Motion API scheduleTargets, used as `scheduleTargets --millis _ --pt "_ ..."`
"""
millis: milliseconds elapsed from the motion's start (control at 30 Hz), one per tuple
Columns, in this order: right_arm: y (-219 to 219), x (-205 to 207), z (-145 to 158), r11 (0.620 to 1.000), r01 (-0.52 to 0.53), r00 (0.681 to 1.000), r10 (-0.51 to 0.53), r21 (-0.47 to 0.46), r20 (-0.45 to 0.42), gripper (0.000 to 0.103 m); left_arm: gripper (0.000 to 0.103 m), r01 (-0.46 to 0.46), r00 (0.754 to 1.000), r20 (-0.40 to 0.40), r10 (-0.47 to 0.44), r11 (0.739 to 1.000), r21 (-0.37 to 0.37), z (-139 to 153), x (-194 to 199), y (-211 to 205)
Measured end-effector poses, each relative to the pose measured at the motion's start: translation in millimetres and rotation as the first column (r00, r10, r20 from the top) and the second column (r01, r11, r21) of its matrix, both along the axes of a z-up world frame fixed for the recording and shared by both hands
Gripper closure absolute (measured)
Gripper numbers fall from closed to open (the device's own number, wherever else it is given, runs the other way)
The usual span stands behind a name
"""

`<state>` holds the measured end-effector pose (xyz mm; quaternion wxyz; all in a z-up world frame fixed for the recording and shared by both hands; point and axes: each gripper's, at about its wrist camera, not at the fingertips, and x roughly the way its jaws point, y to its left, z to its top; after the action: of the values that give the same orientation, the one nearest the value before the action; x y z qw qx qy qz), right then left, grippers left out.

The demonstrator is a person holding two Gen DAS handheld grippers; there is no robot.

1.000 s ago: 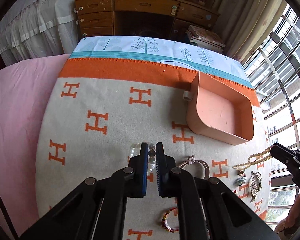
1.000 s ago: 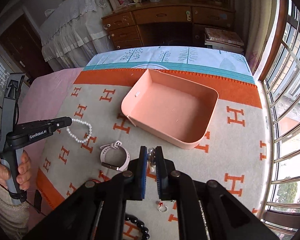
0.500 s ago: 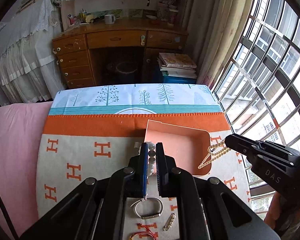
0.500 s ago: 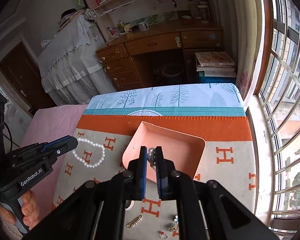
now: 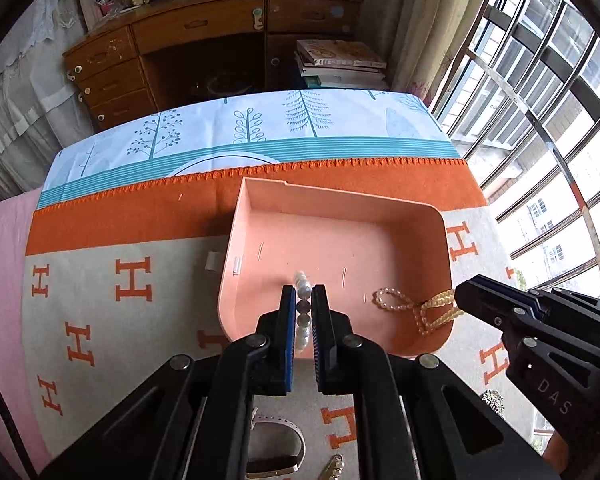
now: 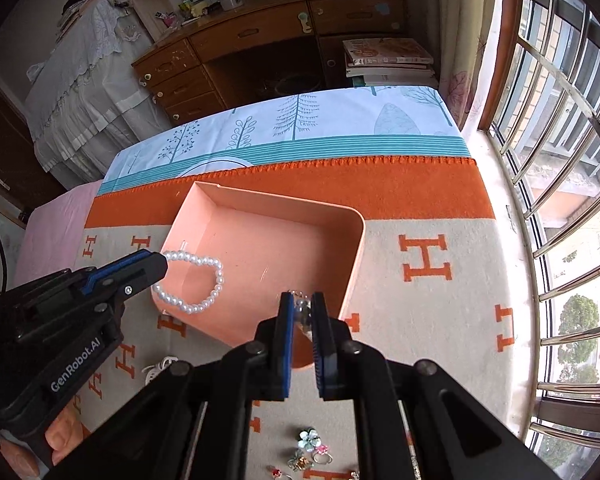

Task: Organize jewelry
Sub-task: 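Carry both pearl pieces into the pink tray and open both tools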

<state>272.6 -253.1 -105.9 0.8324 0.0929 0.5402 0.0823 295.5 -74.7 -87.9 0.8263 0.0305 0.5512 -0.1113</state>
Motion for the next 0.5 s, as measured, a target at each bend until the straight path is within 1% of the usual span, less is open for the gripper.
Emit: scheduleTargets --millis 100,167,200,300,433,500 --pt "-1.3 -4.3 -3.3 1.0 -0.002 1.0 0.002 0.009 -0.002 0.094 0.096 0.004 0.999 -0.039 -0.003 1.0 0.03 -20.0 0.8 0.9" --pt "-1.3 -8.6 -4.2 1.0 0.001 1.0 -0.001 0.01 0.004 0.094 0.08 -0.008 0.998 -0.063 0.01 0.999 0.034 -27.0 -0.5 4.8" --pt "-1.0 -10.1 -4.5 1.0 0.001 1.0 -0.001 0.013 0.006 0.094 0.076 -0.013 0.997 -0.077 0.016 0.999 0.033 -29.9 -1.2 6.8" --pt "-0.6 -13.1 -7.1 1.0 0.001 1.0 -0.001 0.031 0.001 0.094 0.076 -0.006 0.997 -0.077 0.008 0.999 0.032 -30.6 -5.6 8.7" --pt "1.4 -17.1 -9.7 0.999 -0.005 1.0 0.005 0.041 -0.006 0.094 0.066 0.002 0.994 -0.107 0.001 1.0 0.028 -31.0 -9.8 6.5" --pt "3.0 -20.2 -8.5 0.999 -0.013 1.0 0.013 0.04 0.0 0.094 0.061 0.009 0.995 -0.1 -0.005 0.999 0.041 -29.5 -13.6 3.3"
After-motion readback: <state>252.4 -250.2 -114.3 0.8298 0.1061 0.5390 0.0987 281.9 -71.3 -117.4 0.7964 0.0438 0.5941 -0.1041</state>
